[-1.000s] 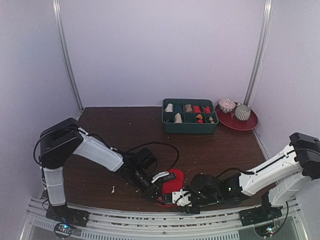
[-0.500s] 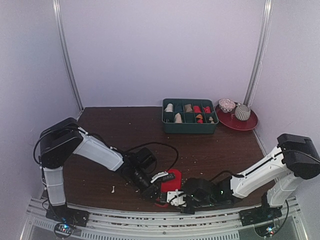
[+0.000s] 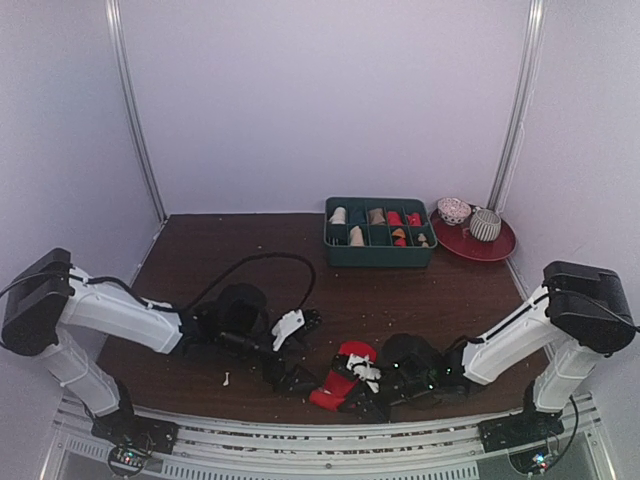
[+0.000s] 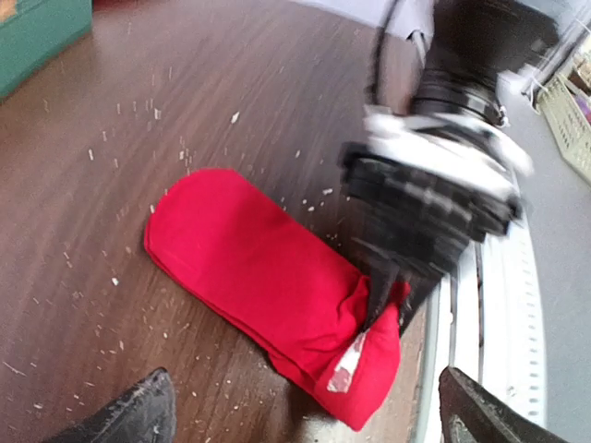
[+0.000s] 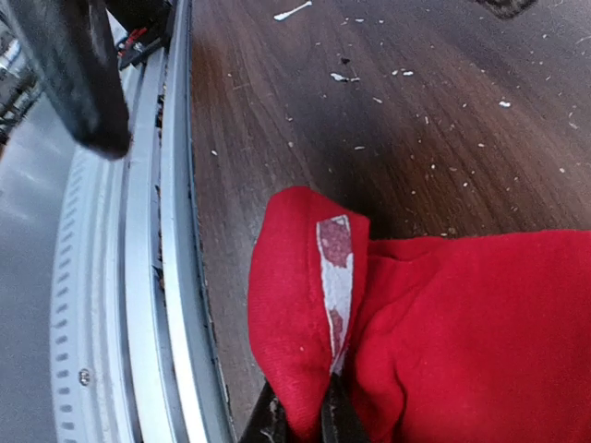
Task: Roll the socks
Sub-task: Roll a pair of socks at the center of the board.
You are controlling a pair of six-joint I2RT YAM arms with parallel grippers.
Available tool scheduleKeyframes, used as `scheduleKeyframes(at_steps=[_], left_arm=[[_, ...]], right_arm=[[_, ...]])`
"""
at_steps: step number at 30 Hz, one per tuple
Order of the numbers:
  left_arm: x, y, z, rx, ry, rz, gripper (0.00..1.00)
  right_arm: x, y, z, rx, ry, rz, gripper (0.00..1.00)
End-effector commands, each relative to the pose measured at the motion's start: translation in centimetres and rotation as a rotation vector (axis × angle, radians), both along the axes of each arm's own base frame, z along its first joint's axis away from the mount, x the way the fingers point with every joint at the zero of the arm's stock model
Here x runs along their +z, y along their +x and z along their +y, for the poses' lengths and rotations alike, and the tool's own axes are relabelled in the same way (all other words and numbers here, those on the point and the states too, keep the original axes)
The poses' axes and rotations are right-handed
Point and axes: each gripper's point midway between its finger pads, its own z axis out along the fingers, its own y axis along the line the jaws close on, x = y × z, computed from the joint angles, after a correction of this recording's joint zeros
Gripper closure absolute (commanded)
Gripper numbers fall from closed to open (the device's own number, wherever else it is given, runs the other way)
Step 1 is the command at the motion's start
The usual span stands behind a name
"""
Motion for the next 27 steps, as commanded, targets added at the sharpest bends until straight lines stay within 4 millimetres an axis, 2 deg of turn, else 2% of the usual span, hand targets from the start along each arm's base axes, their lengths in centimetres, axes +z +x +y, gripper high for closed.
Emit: scheduleKeyframes(at_steps=[1,2,5,10,15,19,21,23,26,27], left_arm=[[3.1,-1.1,-1.0,-0.053,-0.197,-0.285,0.02],[3.0,-2.4,-1.4,-0.098,-0.204,-0.301,0.02],[1.4,-4.3,-1.9,-0.187,-0.176,-0.29,0.07],[-0.9,-4.9,-2.4,-0.237,-0.136,-0.262,0.13],[-3.7,-5.7,-2.7,-0.286,-0.073,-0.181,0.44],[-4.0,-5.9,-2.7,-0.283,-0.079,-0.152,0.54],[-4.2,-5.9,-2.8,-0.282,-0.075,-0.149,0.66],[-5.1,-5.6,-3.1,-0.281,-0.046,-0.14,0.83],[-6.3,-5.7,-3.3,-0.289,-0.017,-0.111,0.87],[-6.5,-5.8,-3.4,-0.29,-0.013,-0.102,0.91]], right_arm=[[-6.6,-5.0,-6.1,-0.047,-0.234,0.494,0.94],[-6.8,-4.9,-6.2,-0.072,-0.238,0.539,0.94],[-6.9,-4.5,-6.2,-0.137,-0.234,0.676,0.94],[-6.1,-4.1,-5.9,-0.184,-0.174,0.794,0.94],[-6.4,-3.7,-6.0,-0.194,-0.186,0.794,0.94],[-6.7,-3.6,-6.1,-0.195,-0.184,0.793,0.94],[-6.8,-3.7,-6.2,-0.193,-0.184,0.798,0.94],[-6.8,-3.6,-6.1,-0.192,-0.182,0.798,0.94],[-6.5,-3.5,-5.9,-0.179,-0.17,0.792,0.94],[-6.3,-3.4,-5.8,-0.174,-0.163,0.787,0.94]])
